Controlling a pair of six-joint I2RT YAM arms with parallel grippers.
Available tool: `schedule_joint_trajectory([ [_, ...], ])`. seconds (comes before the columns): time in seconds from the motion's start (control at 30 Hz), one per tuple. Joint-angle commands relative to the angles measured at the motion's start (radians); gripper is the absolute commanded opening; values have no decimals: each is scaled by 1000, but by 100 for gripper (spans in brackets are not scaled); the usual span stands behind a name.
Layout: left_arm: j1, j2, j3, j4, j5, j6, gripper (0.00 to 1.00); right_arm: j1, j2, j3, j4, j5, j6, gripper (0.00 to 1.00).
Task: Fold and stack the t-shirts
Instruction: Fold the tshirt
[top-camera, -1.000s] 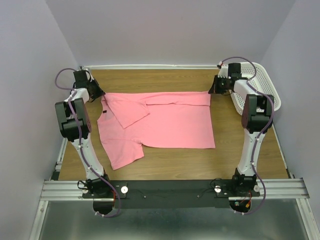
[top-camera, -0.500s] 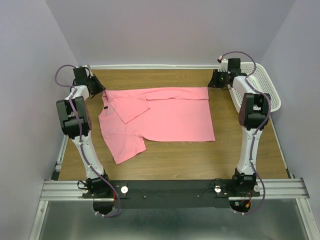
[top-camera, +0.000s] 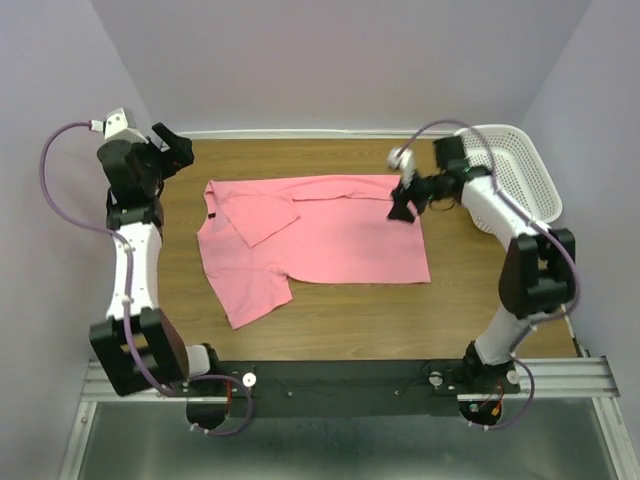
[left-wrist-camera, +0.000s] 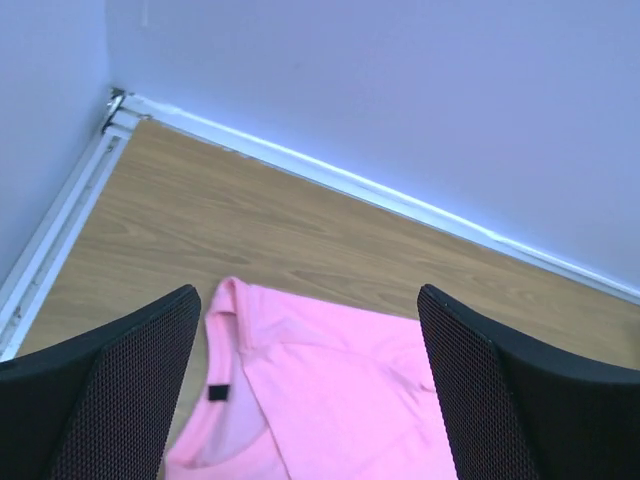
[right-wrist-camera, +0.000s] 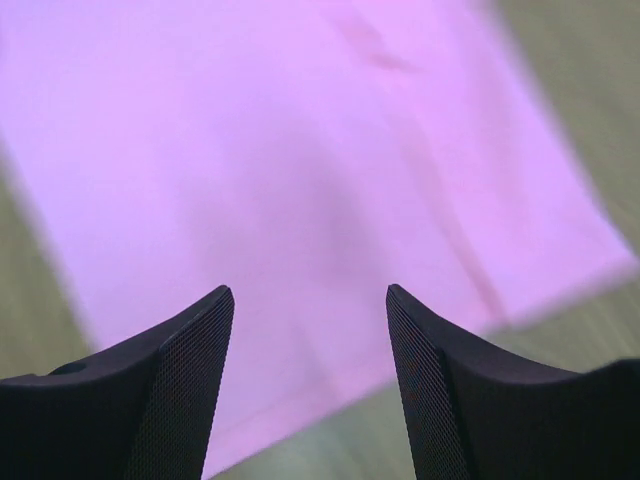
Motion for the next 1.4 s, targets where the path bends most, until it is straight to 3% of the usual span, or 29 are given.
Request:
schedule_joint_trajectory([
  [0.0,37,-158,-185,41,202,-81,97,396,-286,-418,-196,-43,-567,71],
  [0.07,53,-284,-233,6,227,-31,94,568,-376,-571,30,112,-522,76],
  [0.1,57,-383,-267,-16,171,-4,93,730,-431,-660,106,161,-464,77],
  [0.17,56,-497,-314,-27,95,39,93,893,-434,-690,286,249,-382,78],
  [0.27,56,-707,-422,-16,38,71,93,974,-334,-597,396,284,-291,77],
  [0.43,56,-910,-521,-58,6,99,93,1095,-120,-455,548,447,-213,77],
  [0.63,53,-989,-543,-115,-14,132,93,1140,110,-268,619,537,-142,74],
  [0.83,50,-1028,-554,-111,-11,123,93,1159,194,-213,619,576,-110,60],
  [0.93,43,-1053,-555,-112,-19,120,93,1163,222,-203,619,579,-87,47],
  [1.07,34,-1068,-555,-117,-35,111,93,1158,222,-219,618,573,-58,21],
  [1.13,34,-1068,-554,-117,-37,108,93,1138,208,-222,616,539,-15,14],
  [1.17,34,-1065,-555,-117,-39,103,93,1129,202,-220,618,525,6,1],
  [1.37,31,-1038,-563,-108,1,82,93,990,146,-156,612,308,206,1],
])
